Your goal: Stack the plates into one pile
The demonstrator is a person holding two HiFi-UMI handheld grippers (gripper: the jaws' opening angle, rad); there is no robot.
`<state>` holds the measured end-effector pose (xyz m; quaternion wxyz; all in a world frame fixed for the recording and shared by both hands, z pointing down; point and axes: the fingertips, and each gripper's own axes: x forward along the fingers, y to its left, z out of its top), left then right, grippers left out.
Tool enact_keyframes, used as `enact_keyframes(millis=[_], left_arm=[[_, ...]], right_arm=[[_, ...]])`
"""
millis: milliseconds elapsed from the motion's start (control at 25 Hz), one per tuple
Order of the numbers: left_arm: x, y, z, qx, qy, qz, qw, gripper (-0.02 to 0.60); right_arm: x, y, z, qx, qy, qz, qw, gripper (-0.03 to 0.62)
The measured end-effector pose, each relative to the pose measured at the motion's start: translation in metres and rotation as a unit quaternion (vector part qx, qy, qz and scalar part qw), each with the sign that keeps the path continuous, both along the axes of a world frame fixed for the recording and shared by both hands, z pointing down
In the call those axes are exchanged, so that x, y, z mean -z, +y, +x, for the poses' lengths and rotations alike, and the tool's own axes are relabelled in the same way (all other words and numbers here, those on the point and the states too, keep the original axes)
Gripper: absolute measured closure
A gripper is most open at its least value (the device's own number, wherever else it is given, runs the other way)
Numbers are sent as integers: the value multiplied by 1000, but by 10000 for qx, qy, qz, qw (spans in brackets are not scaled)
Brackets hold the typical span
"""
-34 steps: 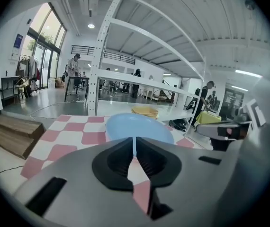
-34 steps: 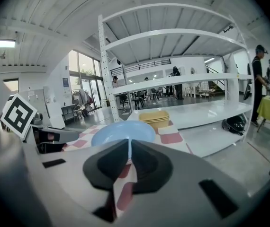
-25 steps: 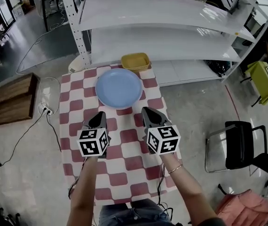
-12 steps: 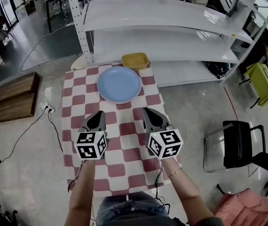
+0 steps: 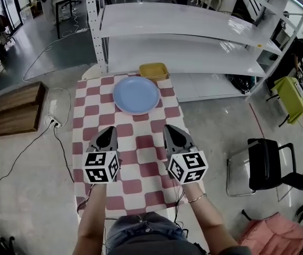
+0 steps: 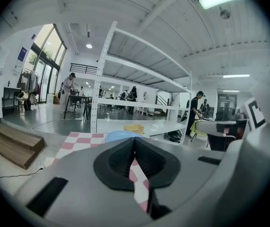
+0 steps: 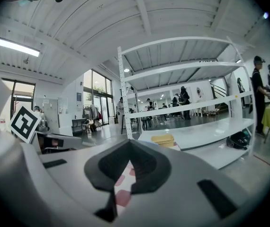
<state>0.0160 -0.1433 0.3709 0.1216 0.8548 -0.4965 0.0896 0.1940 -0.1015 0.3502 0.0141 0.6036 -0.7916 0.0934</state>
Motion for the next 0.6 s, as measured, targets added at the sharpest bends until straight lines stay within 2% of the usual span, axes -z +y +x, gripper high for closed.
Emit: enact_keyframes(millis=[240,600], left_arm=[[8,24,-13,-32,118,44,9999,565],[10,35,-24,-144,140,30,9998,565]], right_arm=[[9,23,-7,-40,-106,98,9999,585],[8,39,-13,-86,-8,55,9999,585]])
